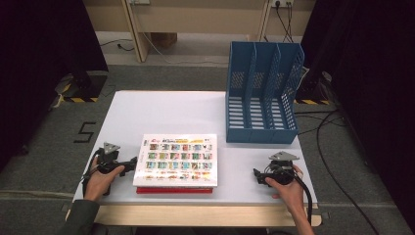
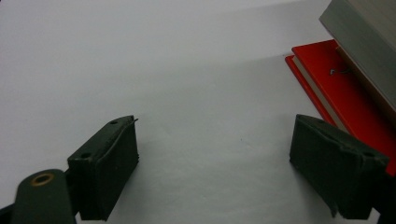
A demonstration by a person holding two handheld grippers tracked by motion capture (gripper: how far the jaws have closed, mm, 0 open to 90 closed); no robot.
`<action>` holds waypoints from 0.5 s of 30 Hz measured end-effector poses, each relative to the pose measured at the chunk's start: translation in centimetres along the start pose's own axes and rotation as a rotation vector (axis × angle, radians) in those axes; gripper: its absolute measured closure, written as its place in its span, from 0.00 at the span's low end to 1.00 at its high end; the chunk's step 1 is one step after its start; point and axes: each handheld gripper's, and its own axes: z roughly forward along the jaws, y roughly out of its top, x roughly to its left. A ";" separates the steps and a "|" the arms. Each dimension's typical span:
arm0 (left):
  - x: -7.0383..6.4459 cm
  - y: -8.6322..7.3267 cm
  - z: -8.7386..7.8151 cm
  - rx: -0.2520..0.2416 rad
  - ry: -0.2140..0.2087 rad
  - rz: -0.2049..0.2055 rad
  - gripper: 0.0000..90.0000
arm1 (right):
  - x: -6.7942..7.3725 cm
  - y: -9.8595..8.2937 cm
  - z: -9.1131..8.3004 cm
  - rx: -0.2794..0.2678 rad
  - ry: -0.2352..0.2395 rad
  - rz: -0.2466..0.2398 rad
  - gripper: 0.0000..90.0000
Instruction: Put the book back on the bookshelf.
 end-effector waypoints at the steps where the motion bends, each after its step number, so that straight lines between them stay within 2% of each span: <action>1: 0.0 0.0 0.0 0.000 0.000 0.000 0.16 | 0.0 0.0 0.0 -0.001 0.001 0.001 0.10; 6: 0.0 0.0 0.0 0.000 -0.002 -0.001 0.16 | 0.1 0.0 -0.1 0.002 -0.014 0.013 0.12; 10: 0.0 0.0 -0.1 -0.004 -0.008 -0.001 0.16 | 0.3 0.3 -0.3 0.013 -0.025 0.023 0.22; 11: 0.0 0.0 -0.1 -0.004 -0.011 0.001 0.17 | 0.4 0.4 -0.5 0.005 -0.028 0.033 0.21; 14: 0.1 -0.1 -0.2 0.000 -0.020 0.004 0.17 | 0.5 0.6 -0.7 -0.007 -0.016 0.053 0.22; 15: 0.1 -0.1 -0.4 0.001 -0.021 -0.001 0.17 | 0.6 0.7 -1.0 -0.024 0.010 0.060 0.24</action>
